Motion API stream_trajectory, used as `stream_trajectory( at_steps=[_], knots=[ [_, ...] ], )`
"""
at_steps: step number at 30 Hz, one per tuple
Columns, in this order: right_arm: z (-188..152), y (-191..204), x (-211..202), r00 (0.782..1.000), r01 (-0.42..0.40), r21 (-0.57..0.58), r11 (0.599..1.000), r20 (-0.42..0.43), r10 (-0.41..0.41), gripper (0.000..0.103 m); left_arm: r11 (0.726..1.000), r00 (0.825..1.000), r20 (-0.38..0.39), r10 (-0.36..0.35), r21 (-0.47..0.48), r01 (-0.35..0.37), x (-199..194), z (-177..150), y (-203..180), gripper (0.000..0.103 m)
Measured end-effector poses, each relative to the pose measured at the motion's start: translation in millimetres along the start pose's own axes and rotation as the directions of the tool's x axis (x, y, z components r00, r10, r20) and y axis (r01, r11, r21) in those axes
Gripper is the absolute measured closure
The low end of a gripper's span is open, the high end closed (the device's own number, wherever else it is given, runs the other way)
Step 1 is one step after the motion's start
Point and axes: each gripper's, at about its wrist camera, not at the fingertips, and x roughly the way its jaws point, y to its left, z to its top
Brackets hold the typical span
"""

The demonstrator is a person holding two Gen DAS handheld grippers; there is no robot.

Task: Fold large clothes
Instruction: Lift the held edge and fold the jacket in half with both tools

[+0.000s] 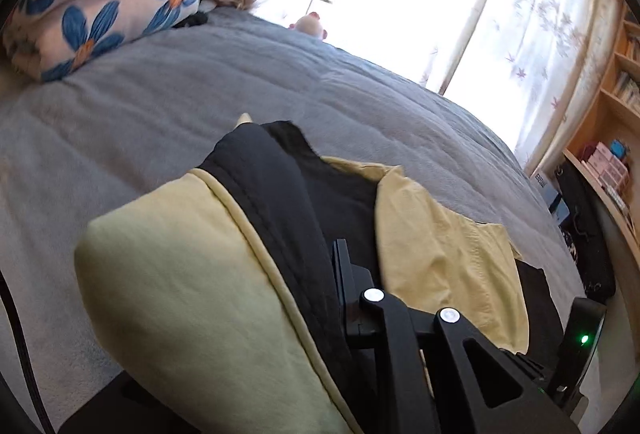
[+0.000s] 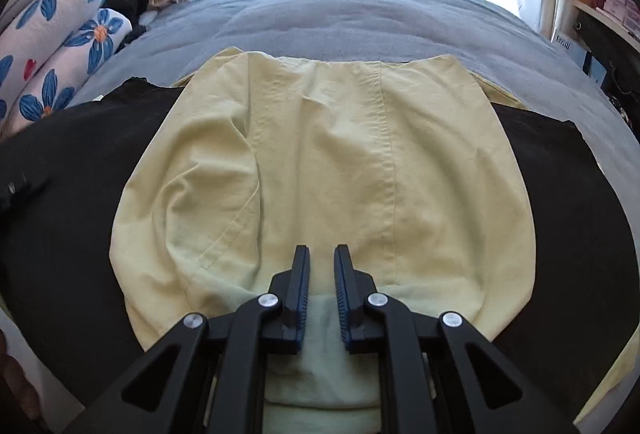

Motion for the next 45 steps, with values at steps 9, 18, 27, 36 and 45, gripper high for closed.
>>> stream_trajectory(
  at_steps=[9, 18, 27, 36, 45],
  knots=[
    [-8, -14, -15, 0.993, -0.095, 0.085, 0.992, -0.057, 0.100, 0.090, 0.986, 0.998, -0.002, -0.055, 0.155, 0.055, -23, 16, -72, 0.097],
    [-28, -86, -88, 0.993, -0.117, 0.274, 0.955, 0.027, 0.114, 0.090, 0.946, 0.995, -0.022, -0.094, 0.310, 0.096, -31, 5, -166, 0.097],
    [-56, -186, -141, 0.990, 0.023, 0.459, 0.888, 0.111, -0.083, 0.090, 0.841, 0.965, -0.123, -0.230, 0.474, 0.261, -22, -42, -274, 0.097],
    [-97, -244, -132, 0.985, 0.151, 0.547, 0.823, -0.016, -0.170, 0.090, 0.715, 0.915, -0.376, -0.147, 0.599, 0.361, 57, -148, -330, 0.095],
    [-100, -244, -129, 0.989, 0.140, 0.541, 0.829, -0.037, -0.143, 0.090, 0.729, 0.863, -0.475, -0.174, 0.527, 0.437, 58, -139, -311, 0.037]
  ],
)
